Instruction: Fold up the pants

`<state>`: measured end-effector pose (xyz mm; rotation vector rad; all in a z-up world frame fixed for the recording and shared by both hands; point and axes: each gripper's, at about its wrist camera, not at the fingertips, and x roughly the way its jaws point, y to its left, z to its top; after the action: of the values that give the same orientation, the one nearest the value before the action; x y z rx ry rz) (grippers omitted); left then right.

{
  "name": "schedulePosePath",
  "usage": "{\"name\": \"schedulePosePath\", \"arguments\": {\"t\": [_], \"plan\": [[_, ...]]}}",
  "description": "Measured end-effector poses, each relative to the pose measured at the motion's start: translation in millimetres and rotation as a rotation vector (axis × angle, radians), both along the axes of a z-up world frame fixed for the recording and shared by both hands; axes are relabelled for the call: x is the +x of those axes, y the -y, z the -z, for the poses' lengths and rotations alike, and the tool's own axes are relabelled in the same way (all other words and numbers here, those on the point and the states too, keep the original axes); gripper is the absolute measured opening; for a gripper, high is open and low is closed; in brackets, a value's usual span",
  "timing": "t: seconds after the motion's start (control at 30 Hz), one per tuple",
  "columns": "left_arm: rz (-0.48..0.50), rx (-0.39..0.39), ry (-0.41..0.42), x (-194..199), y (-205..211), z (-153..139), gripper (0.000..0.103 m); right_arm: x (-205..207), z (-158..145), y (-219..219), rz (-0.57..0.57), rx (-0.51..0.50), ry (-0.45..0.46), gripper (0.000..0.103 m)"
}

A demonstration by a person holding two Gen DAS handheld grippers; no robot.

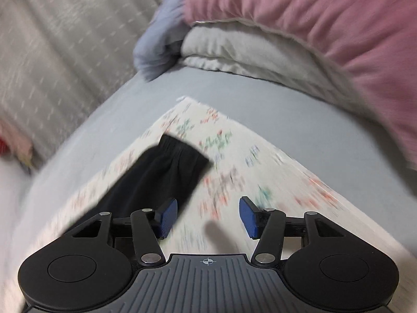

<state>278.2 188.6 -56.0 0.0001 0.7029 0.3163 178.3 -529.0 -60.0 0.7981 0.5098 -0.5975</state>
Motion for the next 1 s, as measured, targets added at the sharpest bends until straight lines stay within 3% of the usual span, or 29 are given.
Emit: {"name": "schedulePosePath", "arguments": {"t": [0.1, 0.17, 0.2, 0.3, 0.47, 0.57, 0.63, 0.67, 0.7, 0.73, 0.77, 0.87, 0.9, 0.97, 1.0], "plan": [[0.001, 0.029, -0.002, 1, 4, 0, 0.038, 25, 16, 18, 0.057, 0.012, 0.043, 0.050], [0.001, 0.039, -0.002, 1, 5, 0, 0.038, 39, 22, 23, 0.049, 0.005, 0.059, 0.023], [0.000, 0.038, -0.002, 1, 5, 0, 0.038, 46, 23, 23, 0.010, 0.004, 0.043, 0.017], [-0.003, 0.015, -0.001, 1, 2, -2, 0.038, 50, -4, 12, -0.052, -0.129, -0.024, 0.013], [0.005, 0.023, -0.006, 2, 5, -1, 0.039, -19, -83, 8, -0.055, -0.270, 0.065, 0.012], [0.011, 0.036, -0.012, 3, 5, -1, 0.042, -43, -84, -2, -0.089, -0.327, -0.009, 0.013], [0.015, 0.034, -0.021, 3, 2, -3, 0.052, -37, -56, -4, -0.114, -0.325, -0.140, 0.014], [0.010, 0.032, -0.027, 4, -1, -4, 0.059, -32, -34, 0, -0.124, -0.277, -0.206, 0.014], [0.005, 0.028, -0.034, 4, -4, -6, 0.073, -28, -16, 4, -0.131, -0.222, -0.247, 0.016], [0.011, 0.012, -0.042, 5, -9, -9, 0.083, -26, -2, 8, -0.128, -0.191, -0.264, 0.018], [0.028, -0.021, -0.044, 5, -14, -14, 0.084, -29, 2, 11, -0.111, -0.194, -0.235, 0.018], [0.014, -0.072, 0.000, 0, -32, -34, 0.086, -25, -10, 16, -0.091, -0.235, -0.206, 0.030], [-0.008, -0.085, 0.020, -2, -39, -41, 0.092, -19, -17, 16, -0.093, -0.278, -0.216, 0.035], [-0.050, -0.150, 0.073, -6, -54, -52, 0.101, -6, -31, 16, -0.118, -0.368, -0.210, 0.047], [-0.050, -0.197, 0.092, -4, -60, -54, 0.103, 1, -37, 17, -0.134, -0.393, -0.200, 0.059]]}}
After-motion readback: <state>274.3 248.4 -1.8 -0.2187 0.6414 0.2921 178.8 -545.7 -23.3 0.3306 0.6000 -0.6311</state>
